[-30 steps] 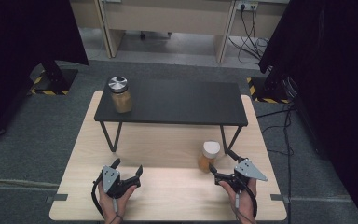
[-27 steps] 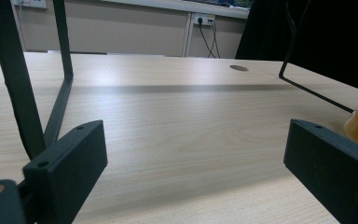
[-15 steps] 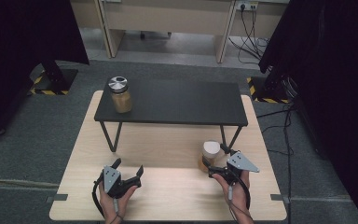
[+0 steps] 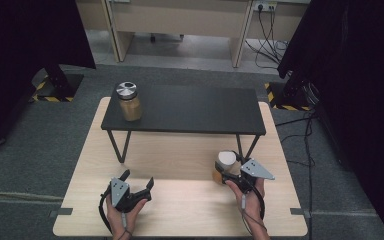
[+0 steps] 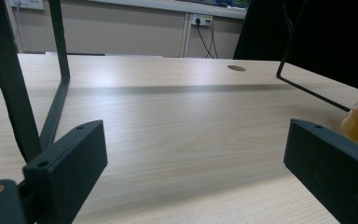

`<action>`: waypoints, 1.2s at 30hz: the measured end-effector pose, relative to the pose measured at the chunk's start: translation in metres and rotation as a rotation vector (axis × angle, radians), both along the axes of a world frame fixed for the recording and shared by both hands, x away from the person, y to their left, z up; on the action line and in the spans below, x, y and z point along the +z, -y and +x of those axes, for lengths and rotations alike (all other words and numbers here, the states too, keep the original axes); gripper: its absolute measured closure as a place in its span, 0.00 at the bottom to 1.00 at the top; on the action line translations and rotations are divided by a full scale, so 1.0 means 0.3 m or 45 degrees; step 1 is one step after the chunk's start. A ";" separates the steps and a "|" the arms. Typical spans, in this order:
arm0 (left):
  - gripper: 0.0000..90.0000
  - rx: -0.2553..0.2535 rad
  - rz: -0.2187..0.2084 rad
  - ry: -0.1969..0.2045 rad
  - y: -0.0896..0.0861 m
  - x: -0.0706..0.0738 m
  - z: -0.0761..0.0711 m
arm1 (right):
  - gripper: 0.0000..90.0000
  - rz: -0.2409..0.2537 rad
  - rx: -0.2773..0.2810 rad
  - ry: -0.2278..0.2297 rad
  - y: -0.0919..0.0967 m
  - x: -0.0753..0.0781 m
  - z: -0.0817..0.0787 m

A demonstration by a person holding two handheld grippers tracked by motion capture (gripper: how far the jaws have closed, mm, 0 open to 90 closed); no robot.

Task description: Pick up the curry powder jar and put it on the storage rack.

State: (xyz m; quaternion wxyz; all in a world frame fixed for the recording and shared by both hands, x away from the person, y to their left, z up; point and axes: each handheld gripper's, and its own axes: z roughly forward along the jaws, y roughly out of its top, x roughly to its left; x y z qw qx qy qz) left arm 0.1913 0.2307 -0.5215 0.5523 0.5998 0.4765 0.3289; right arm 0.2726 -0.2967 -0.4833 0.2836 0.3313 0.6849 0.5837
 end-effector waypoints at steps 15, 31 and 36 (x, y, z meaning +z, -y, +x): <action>0.06 0.000 0.000 -0.002 0.000 0.001 0.001 | 0.37 0.020 -0.003 0.025 0.009 -0.023 0.002; 0.06 -0.001 -0.001 -0.004 0.000 0.001 0.002 | 0.38 0.001 -0.006 -0.005 0.013 0.021 -0.028; 0.06 0.001 0.001 -0.006 0.001 0.003 0.002 | 0.38 0.012 0.014 0.001 0.024 0.065 -0.049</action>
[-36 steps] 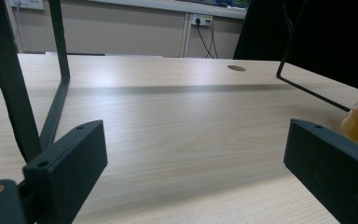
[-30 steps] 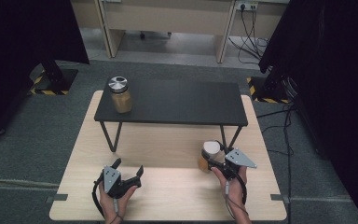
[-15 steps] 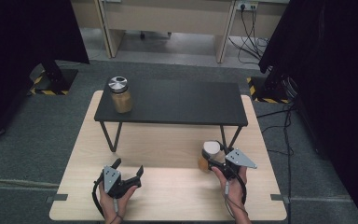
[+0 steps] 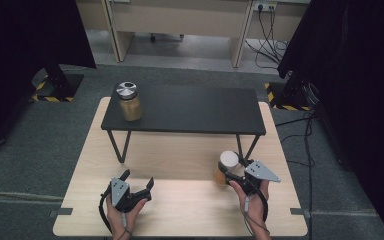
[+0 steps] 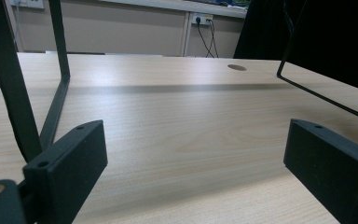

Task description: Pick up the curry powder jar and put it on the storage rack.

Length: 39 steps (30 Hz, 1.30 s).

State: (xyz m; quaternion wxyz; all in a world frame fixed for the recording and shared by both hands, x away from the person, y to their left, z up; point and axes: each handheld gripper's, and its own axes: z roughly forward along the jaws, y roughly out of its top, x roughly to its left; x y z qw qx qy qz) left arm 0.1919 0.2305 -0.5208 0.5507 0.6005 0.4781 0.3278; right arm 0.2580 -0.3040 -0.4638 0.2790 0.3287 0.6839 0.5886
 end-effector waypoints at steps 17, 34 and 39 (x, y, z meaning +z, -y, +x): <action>0.06 0.000 0.003 -0.003 0.001 0.002 0.001 | 0.38 0.031 0.063 -0.027 0.034 0.228 -0.057; 0.06 0.001 0.009 0.001 0.003 0.001 0.000 | 0.38 0.048 0.078 0.035 0.058 0.444 -0.052; 0.06 0.001 0.013 0.004 0.004 0.001 -0.002 | 0.38 0.041 0.076 0.035 0.058 0.468 -0.048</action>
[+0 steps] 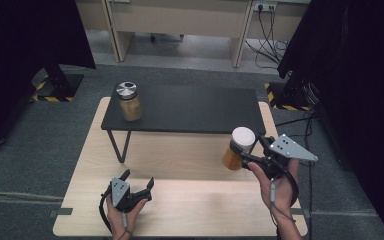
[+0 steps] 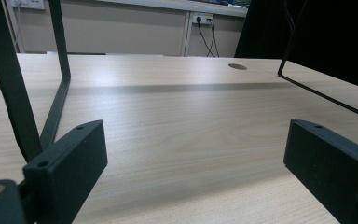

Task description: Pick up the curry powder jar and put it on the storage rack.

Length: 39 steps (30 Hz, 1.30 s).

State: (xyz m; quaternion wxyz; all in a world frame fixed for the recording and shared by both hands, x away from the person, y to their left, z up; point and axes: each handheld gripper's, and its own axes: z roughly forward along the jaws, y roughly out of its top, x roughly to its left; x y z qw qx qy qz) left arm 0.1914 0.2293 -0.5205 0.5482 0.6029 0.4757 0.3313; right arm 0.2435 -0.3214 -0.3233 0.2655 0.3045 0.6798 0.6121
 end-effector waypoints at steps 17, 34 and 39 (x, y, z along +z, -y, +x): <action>0.06 -0.002 0.006 0.004 0.002 0.000 0.000 | 0.38 0.002 0.025 0.046 -0.020 0.157 0.108; 0.06 -0.003 0.012 0.010 0.004 -0.002 -0.002 | 0.38 -0.061 -0.077 0.047 -0.136 0.210 0.347; 0.06 -0.004 0.010 0.009 0.002 -0.002 -0.001 | 0.38 -0.061 -0.093 0.025 -0.152 0.182 0.386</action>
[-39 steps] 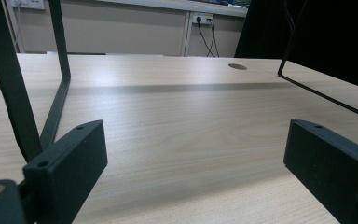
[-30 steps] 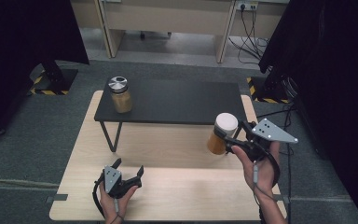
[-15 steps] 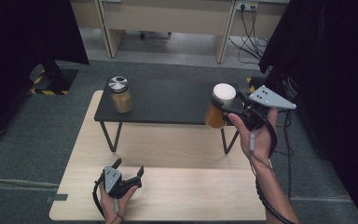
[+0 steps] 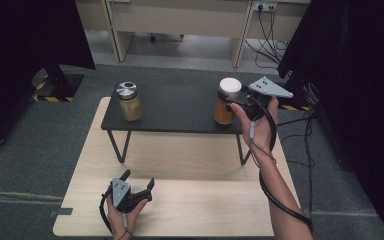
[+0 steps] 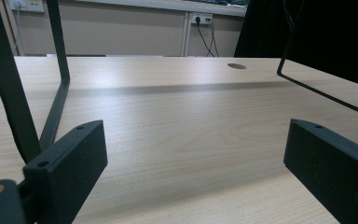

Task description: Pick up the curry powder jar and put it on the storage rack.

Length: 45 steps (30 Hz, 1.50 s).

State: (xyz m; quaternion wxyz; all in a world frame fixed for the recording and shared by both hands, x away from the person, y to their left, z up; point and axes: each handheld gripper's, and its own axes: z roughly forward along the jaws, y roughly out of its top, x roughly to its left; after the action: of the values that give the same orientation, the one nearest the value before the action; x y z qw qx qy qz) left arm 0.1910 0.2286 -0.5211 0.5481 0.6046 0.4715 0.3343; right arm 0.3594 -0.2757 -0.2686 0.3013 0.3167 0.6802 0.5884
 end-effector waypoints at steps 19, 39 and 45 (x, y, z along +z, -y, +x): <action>0.06 0.001 0.000 -0.003 0.001 0.001 0.001 | 0.38 0.056 -0.017 0.020 0.001 -0.056 0.013; 0.06 0.001 -0.002 -0.006 0.000 0.002 0.002 | 0.36 0.066 -0.005 0.033 0.008 -0.065 0.021; 0.06 0.001 -0.003 -0.006 -0.001 0.002 0.001 | 0.10 0.047 -0.090 0.107 -0.027 -0.074 -0.004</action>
State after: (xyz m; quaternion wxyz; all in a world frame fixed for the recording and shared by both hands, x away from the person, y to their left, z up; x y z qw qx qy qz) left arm 0.1914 0.2289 -0.5206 0.5476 0.6045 0.4734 0.3326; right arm 0.3581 -0.2677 -0.2910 0.3442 0.3210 0.6444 0.6026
